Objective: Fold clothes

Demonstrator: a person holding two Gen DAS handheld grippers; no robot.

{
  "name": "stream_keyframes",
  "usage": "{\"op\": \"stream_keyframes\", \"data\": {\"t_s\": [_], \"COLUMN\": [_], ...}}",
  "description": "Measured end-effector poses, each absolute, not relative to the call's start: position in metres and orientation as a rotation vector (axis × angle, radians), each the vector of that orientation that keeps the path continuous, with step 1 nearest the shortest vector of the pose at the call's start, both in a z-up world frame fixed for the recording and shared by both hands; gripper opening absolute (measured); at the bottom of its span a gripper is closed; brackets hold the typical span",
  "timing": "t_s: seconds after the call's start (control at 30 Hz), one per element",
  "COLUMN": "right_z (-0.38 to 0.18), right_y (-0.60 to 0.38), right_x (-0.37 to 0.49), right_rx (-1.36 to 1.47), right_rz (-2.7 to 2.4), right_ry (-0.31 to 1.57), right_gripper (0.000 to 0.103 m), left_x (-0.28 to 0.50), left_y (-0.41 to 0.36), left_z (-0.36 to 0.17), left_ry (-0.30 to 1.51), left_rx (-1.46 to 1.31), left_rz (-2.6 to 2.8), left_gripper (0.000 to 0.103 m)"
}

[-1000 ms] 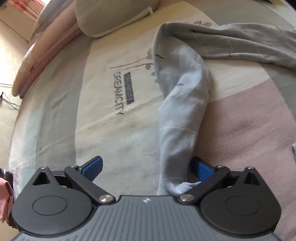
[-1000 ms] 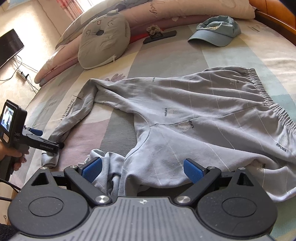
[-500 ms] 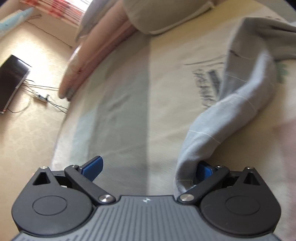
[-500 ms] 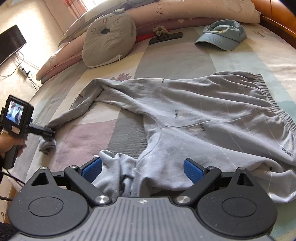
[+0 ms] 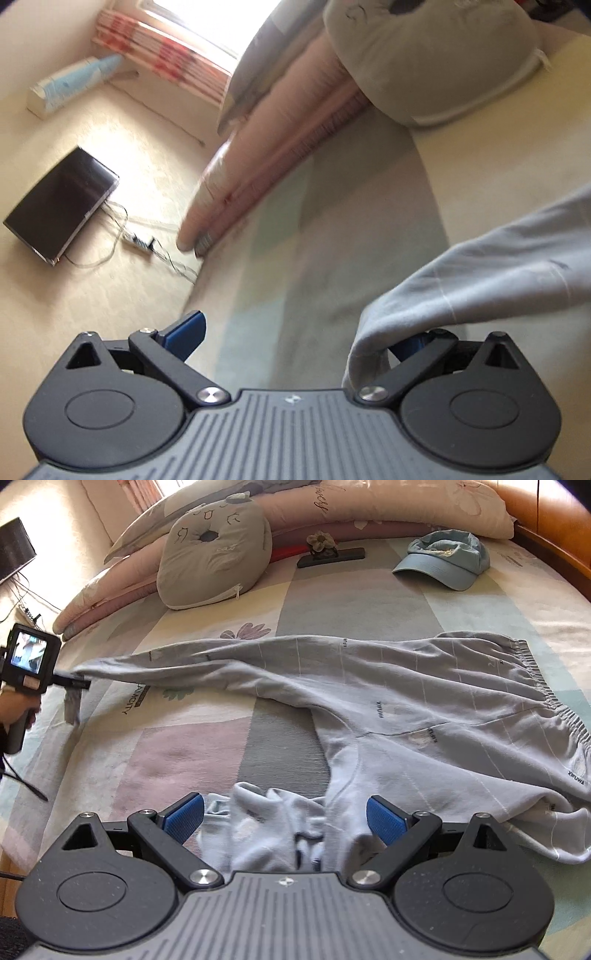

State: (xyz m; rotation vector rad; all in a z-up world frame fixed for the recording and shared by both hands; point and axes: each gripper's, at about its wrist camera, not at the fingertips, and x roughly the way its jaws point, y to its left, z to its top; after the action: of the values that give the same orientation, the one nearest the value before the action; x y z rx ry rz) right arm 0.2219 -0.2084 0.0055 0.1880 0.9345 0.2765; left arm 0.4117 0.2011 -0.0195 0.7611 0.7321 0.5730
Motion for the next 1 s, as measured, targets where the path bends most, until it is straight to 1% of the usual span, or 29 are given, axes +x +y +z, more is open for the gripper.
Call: {"op": "stream_keyframes", "data": {"t_s": [0.23, 0.4, 0.53, 0.8, 0.9, 1.0], "right_z": [0.008, 0.008, 0.01, 0.015, 0.015, 0.017], "right_y": [-0.191, -0.184, -0.178, -0.163, -0.158, -0.151], "right_x": [0.219, 0.218, 0.219, 0.225, 0.229, 0.233], "right_rx": [0.166, 0.163, 0.153, 0.108, 0.096, 0.079], "right_rz": [0.225, 0.197, 0.191, 0.22, 0.236, 0.257], "right_ry": [0.947, 0.956, 0.962, 0.97, 0.973, 0.971], "right_gripper": [0.097, 0.097, 0.097, 0.097, 0.097, 0.097], "left_x": [0.434, 0.437, 0.432, 0.42, 0.41, 0.401], "left_y": [0.218, 0.249, 0.273, 0.332, 0.342, 0.345], "left_z": [-0.021, -0.031, -0.03, -0.013, -0.008, -0.01], "left_ry": [0.672, 0.708, 0.745, 0.813, 0.835, 0.846], "left_rx": [0.787, 0.797, 0.764, 0.586, 0.475, 0.436], "left_rz": [0.55, 0.563, 0.559, 0.553, 0.519, 0.508], "left_gripper": [0.102, 0.102, 0.102, 0.101, 0.101, 0.101]}}
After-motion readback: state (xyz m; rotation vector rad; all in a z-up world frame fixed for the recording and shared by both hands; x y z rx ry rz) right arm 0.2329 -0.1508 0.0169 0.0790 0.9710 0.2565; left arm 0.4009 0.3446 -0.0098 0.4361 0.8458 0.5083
